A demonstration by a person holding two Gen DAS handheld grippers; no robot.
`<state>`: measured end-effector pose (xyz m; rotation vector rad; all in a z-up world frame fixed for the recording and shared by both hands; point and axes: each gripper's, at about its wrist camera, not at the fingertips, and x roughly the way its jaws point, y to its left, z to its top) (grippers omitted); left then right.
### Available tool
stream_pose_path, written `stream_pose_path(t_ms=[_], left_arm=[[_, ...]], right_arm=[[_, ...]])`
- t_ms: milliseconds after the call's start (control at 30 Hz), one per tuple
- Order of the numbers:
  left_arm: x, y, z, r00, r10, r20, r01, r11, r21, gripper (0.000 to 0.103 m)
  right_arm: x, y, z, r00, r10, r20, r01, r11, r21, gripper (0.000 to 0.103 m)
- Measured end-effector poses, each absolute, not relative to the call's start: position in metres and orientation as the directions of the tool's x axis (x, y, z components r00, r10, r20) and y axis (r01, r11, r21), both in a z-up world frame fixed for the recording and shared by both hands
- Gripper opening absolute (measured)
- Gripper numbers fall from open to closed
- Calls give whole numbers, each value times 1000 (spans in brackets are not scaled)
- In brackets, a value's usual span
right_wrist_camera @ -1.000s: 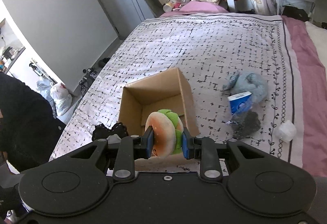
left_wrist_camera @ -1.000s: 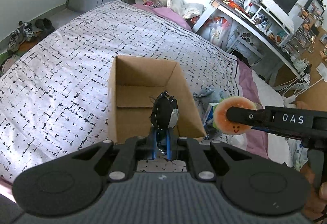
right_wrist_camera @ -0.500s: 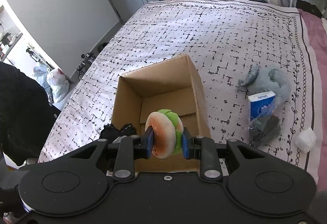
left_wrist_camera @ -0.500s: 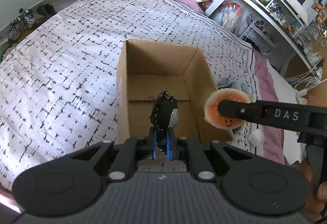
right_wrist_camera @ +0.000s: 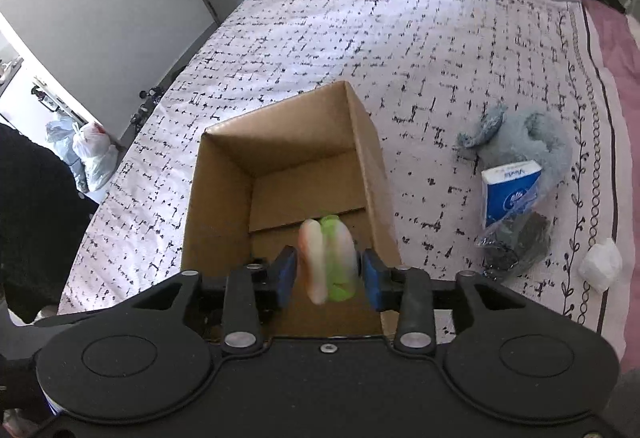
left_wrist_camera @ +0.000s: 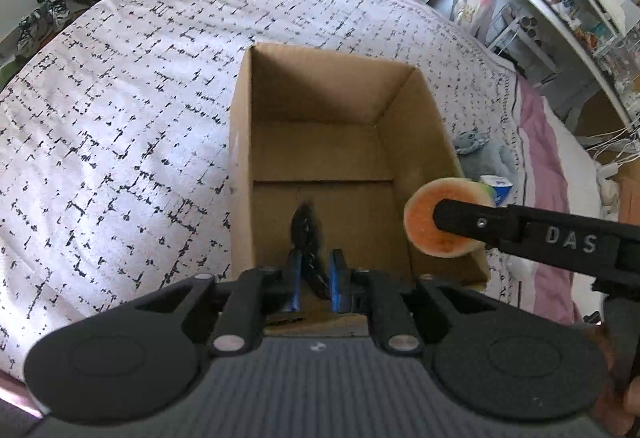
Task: Organize soft objects
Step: 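Carry the burger toy with the right gripper over the cardboard box, then open the right gripper to drop the burger toy into the box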
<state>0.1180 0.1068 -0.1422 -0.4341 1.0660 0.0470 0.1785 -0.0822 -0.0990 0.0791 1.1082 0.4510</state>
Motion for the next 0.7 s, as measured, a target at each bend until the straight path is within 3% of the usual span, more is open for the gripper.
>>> stream_pose_path(t_ms=[233,467,633,700], left_arm=[[116,109,-141,469,-168,-867,-286,900,-329,19],[103,103,-126,472,-141,-870,-307,899,-313,40],[88,99,-114,491,-124,-862,-323,894,-312,49],[82,98,-109,502,-100,-859,-334,894,-299,59]], right_arm=[[174,-86,-90,378,399,-835,-323,902,285,56],[165,-106,-77,405,416,-815,-312,900,304,57],[156,-119,-69,423,432,-797,-318,894,316,60],[153,-123,-67,429,435,-792,-318,893,319,60]])
